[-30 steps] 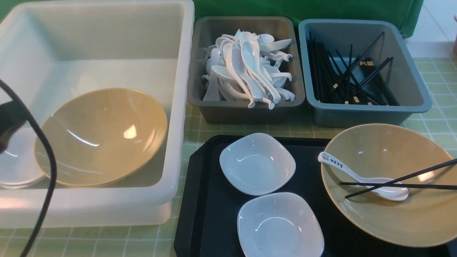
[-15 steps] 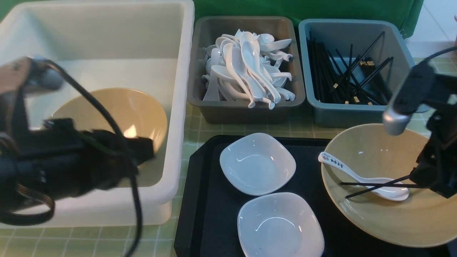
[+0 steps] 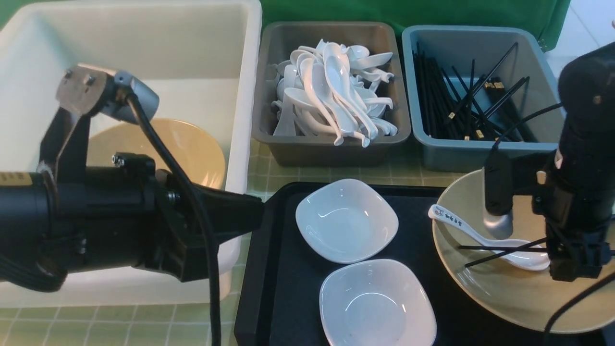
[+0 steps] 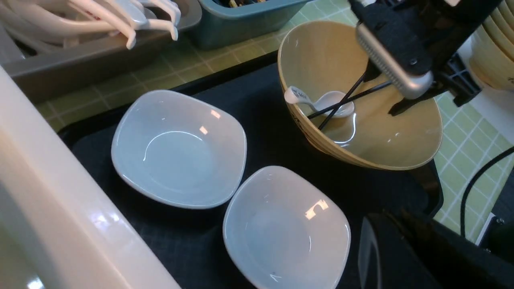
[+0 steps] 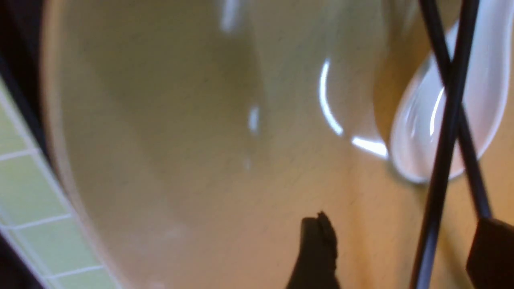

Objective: On green table put chopsticks spoon bowls plates into blue grey white boxes.
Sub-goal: 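Move the grippers toward the tableware on the black tray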

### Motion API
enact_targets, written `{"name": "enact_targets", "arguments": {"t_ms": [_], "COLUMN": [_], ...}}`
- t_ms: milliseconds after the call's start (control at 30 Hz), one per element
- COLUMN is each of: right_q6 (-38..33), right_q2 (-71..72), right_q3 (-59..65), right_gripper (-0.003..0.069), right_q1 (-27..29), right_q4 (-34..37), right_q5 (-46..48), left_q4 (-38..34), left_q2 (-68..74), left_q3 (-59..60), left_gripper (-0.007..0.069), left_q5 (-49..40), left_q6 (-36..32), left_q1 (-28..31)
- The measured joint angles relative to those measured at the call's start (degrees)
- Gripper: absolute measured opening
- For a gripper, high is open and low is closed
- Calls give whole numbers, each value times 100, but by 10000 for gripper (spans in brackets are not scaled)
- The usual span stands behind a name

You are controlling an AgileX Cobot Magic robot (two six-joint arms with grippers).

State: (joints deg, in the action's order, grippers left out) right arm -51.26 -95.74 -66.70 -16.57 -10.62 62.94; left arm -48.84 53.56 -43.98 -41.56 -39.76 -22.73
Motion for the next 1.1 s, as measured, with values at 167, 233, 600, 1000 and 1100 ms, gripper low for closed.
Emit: {"name": "enact_targets", "arguments": {"t_ms": [167,233,600,1000,1100], "right_q6": [-61,-49,145,149,137], "right_q2": [-230,-307,-306,-42,-117], "right_q3": [-6,-6,-12,-230,-230], "right_gripper": [486,486,360,585,661], "right_q1": [-5,-5,-40,-530,-530], "right_q4": [-126,-270,-441,-568,-852], "right_q5": [-166,-215,-189,-176,-245], "left_q4": [-86,-91,-119,-207,-210], "left_q2": [0,0,0,0,0], "left_q3": [-10,-10,-10,-10,-10], "left_gripper": [-1,-1,-1,-1,-1], "left_q5": [-10,-17,-39,-53,-78], "left_q6": [-3,-3,-3,-3,-3], "left_q1": [0,0,0,0,0]}}
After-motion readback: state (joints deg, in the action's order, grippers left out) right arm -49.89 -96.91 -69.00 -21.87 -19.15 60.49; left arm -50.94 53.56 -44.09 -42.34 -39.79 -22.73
